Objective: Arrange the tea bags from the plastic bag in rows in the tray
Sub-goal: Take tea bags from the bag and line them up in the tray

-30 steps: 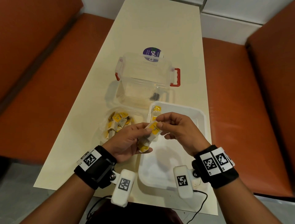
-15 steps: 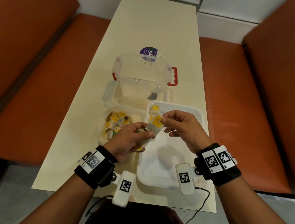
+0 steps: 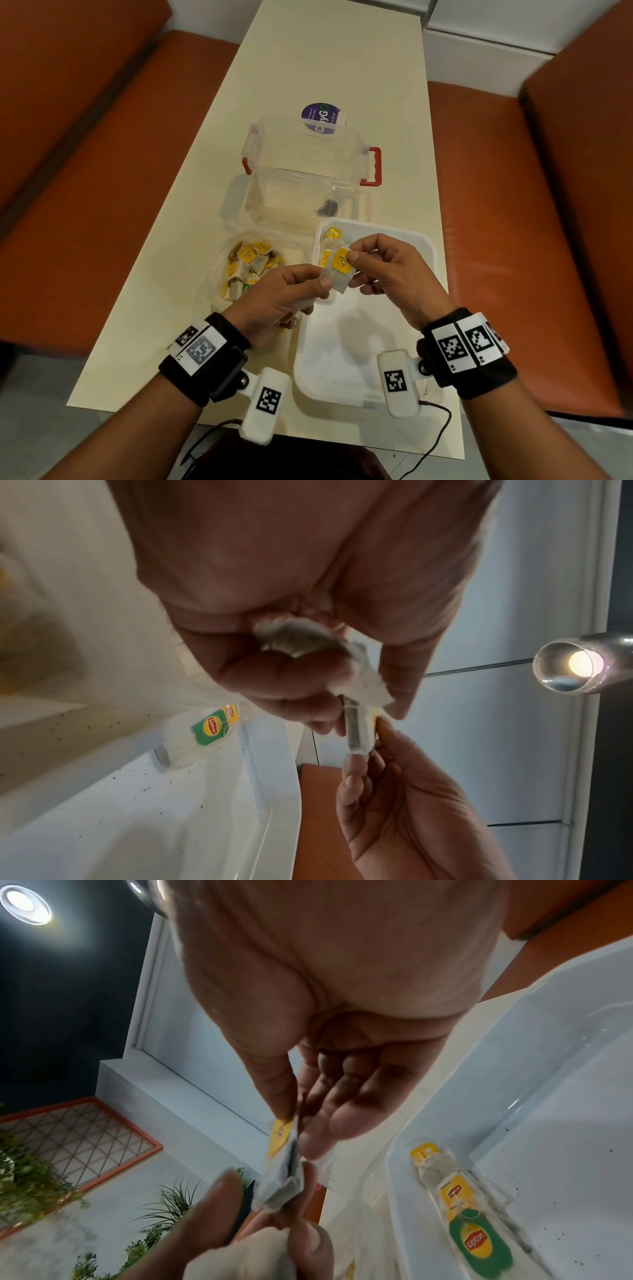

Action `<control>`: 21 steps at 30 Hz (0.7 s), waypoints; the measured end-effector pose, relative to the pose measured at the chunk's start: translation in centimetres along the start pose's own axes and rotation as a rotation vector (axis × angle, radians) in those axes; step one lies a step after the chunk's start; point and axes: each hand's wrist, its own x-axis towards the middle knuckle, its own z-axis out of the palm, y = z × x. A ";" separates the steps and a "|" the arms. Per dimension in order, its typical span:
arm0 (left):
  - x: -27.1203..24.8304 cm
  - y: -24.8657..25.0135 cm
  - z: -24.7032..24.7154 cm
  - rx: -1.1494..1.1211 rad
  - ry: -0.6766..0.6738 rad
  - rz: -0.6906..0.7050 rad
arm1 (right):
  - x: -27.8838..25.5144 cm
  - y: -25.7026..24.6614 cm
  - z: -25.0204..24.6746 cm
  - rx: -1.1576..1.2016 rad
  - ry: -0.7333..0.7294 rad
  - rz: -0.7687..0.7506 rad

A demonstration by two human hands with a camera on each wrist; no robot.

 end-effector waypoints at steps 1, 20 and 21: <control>0.1 -0.1 0.1 0.012 0.028 0.001 | 0.0 0.0 0.0 -0.001 -0.006 0.003; -0.2 -0.4 -1.7 -0.060 0.196 -0.053 | 3.4 4.5 -0.2 -0.460 -0.056 0.136; -0.2 -0.4 -1.8 -0.088 0.191 -0.062 | 3.6 5.0 0.0 -0.549 -0.115 0.157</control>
